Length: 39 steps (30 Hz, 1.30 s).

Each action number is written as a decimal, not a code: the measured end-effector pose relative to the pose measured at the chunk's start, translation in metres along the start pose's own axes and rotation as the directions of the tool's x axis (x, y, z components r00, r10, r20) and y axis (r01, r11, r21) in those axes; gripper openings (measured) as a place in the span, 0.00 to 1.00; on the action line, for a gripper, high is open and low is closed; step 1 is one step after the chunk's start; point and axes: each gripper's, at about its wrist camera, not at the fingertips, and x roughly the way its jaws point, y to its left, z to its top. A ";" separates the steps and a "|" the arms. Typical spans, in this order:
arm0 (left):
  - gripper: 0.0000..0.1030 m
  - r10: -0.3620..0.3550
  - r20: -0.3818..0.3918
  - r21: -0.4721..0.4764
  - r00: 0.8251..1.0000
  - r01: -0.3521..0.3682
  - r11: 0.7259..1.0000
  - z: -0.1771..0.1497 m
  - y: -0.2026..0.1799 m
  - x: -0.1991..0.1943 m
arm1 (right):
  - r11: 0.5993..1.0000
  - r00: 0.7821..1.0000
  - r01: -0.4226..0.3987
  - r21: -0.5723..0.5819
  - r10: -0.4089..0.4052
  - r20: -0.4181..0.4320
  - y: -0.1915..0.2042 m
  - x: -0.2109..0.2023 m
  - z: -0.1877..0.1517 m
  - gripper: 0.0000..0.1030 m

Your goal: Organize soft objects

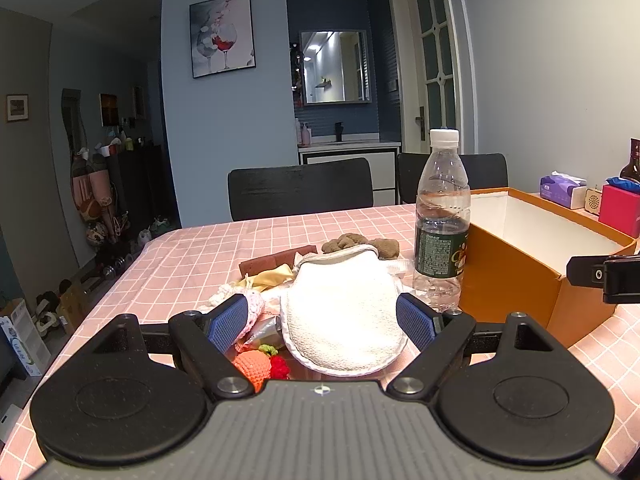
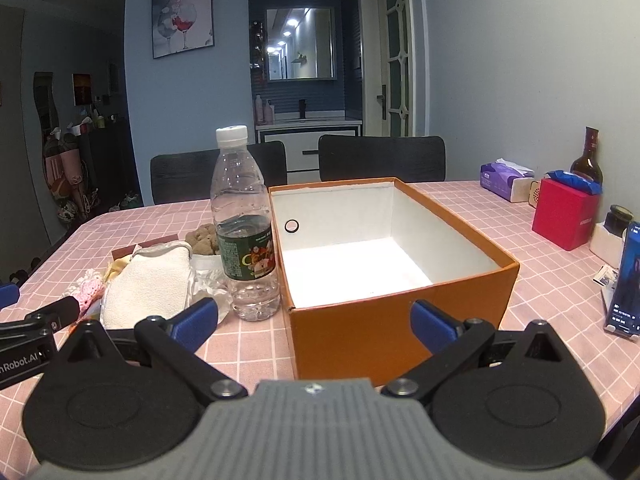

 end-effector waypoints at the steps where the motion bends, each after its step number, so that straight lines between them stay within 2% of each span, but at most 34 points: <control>1: 0.95 0.000 0.000 0.001 1.000 0.000 1.000 0.000 0.000 0.000 | 1.000 1.000 0.001 0.002 -0.001 -0.001 0.000 0.000 0.000 0.98; 39: 0.95 -0.006 -0.012 0.001 1.000 0.006 1.000 -0.002 -0.003 -0.001 | 1.000 0.998 0.005 0.018 -0.004 -0.056 -0.003 0.005 -0.005 0.98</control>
